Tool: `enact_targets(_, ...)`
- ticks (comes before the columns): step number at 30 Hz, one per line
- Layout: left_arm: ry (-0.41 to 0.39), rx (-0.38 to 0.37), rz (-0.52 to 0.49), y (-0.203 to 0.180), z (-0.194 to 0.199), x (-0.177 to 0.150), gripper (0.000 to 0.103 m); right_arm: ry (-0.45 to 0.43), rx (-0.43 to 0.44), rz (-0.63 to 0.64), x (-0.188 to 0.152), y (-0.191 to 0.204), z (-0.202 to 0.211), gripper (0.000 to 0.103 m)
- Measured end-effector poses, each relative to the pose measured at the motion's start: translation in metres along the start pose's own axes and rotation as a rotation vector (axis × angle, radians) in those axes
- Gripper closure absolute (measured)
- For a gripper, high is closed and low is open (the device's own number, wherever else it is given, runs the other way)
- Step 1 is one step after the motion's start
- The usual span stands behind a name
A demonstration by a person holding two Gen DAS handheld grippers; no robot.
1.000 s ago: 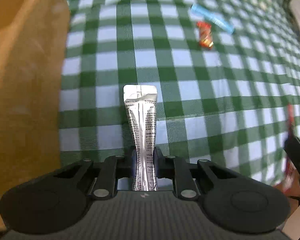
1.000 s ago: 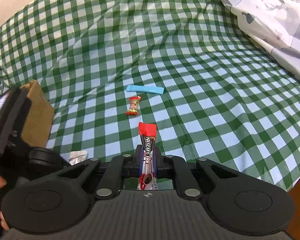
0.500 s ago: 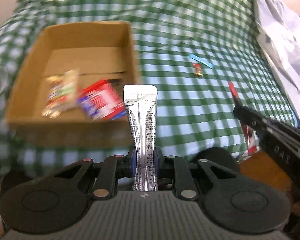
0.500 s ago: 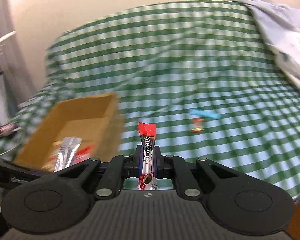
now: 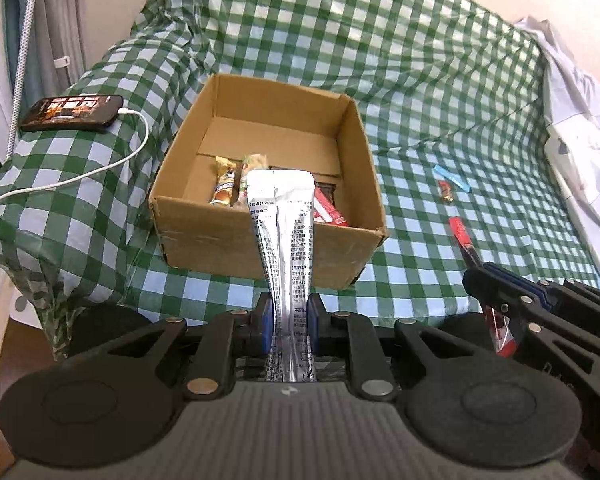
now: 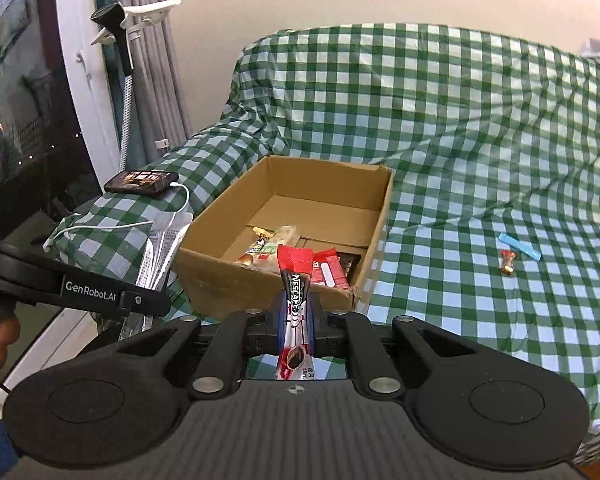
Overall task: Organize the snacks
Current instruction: 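Carry the silver packet with the left tool into the box while the right tool carries the Nescafe stick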
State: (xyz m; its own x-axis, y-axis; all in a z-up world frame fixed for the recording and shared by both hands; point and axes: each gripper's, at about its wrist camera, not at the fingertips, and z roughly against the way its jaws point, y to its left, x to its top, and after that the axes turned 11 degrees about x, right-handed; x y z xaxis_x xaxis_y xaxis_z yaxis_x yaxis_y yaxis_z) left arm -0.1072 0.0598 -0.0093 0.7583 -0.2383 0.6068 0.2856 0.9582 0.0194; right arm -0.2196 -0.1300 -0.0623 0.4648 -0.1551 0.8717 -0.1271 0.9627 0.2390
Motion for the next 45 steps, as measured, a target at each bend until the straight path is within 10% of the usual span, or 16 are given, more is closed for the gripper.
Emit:
enact_targets(26, -0.028, 0.006, 0.028, 0.008, -0.012, 0.007, 0.084, 0.041, -0.040, 0.018, 0.001, 0.002, -0.013, 0.093)
enact_targets(45, -0.031, 0.031, 0.050, 0.027, -0.058, 0.076, 0.084, 0.065, -0.036, -0.010, 0.035, -0.024, -0.067, 0.093)
